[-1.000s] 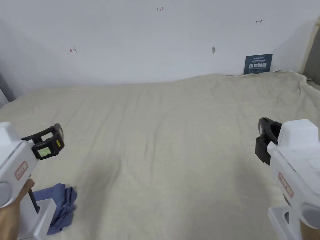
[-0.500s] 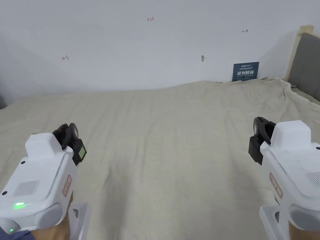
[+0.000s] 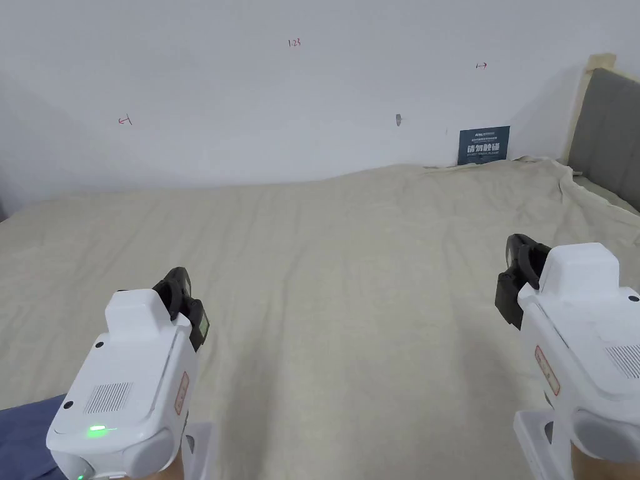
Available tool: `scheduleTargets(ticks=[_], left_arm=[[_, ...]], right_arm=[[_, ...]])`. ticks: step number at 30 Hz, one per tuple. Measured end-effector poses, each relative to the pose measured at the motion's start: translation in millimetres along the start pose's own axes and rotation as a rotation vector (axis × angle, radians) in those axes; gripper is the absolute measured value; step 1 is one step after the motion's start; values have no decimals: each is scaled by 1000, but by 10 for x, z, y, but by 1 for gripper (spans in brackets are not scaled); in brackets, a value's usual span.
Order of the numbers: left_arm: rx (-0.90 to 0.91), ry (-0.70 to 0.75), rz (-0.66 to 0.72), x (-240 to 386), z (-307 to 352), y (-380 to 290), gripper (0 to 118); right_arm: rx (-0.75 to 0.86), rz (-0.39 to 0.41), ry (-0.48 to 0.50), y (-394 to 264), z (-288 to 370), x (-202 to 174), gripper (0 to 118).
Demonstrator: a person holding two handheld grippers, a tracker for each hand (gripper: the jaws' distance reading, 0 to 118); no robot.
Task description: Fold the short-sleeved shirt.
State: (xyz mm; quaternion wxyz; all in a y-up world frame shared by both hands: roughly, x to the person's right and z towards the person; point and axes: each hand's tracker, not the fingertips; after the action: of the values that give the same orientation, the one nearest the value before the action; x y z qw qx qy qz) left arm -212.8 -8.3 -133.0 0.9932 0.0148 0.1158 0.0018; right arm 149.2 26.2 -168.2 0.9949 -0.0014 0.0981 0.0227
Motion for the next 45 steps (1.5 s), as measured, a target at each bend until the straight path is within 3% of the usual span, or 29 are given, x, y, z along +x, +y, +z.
scheduleTargets(ticks=[45], left_arm=[[-4,-36,-36,130,-12,-38,0]], right_arm=[[-5,13,-4,-13,-9,-4,0]])
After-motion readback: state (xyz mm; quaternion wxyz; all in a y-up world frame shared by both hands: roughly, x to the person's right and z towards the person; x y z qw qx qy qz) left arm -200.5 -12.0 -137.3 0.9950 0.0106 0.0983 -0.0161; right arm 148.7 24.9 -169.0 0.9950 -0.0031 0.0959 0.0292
